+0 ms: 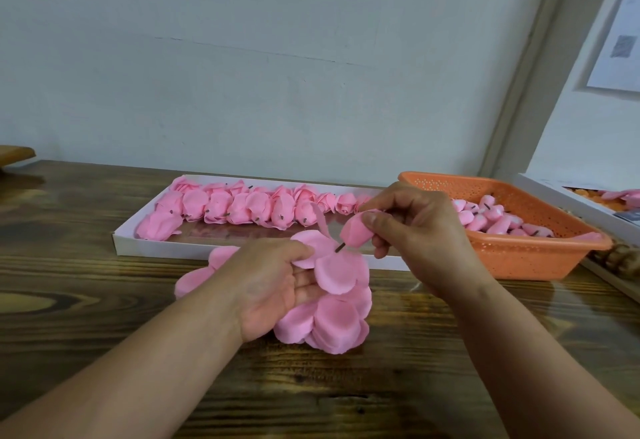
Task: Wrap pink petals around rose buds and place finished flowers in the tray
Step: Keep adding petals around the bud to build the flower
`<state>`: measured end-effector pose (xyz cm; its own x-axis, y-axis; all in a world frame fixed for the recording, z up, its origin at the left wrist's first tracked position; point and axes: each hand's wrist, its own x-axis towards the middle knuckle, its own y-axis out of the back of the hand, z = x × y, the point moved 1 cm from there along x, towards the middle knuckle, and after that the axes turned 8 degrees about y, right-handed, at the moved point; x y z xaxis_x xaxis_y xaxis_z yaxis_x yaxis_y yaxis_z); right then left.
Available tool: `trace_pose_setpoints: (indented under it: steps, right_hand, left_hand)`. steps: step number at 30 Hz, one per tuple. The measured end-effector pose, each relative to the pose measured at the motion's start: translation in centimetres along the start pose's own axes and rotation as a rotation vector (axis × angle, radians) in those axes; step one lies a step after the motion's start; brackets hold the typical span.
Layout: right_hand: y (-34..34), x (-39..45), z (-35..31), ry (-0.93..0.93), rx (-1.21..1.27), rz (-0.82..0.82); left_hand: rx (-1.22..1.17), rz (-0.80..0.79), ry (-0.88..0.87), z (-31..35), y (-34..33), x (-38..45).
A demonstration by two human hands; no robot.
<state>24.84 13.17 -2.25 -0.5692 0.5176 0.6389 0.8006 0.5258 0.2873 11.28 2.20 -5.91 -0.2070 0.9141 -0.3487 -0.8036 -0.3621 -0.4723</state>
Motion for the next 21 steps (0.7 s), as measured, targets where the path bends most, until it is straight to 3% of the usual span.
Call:
trace_pose_setpoints:
  steps: [7,15,21]
  right_hand:
    - [-0.1,0.1,-0.7,-0.006,0.035,-0.032]
    - [-0.2,0.1,-1.2,0.01,-0.012,-0.027]
    - [-0.1,0.1,-1.3,0.027,-0.038,0.008]
  left_hand:
    - [-0.089,-0.08,-0.004,0.5,-0.3,0.2]
    - [0.001,0.129,-0.03,0.7,-0.9,0.9]
    - [-0.008,0.139,-0.064,0.7,-1.0,0.6]
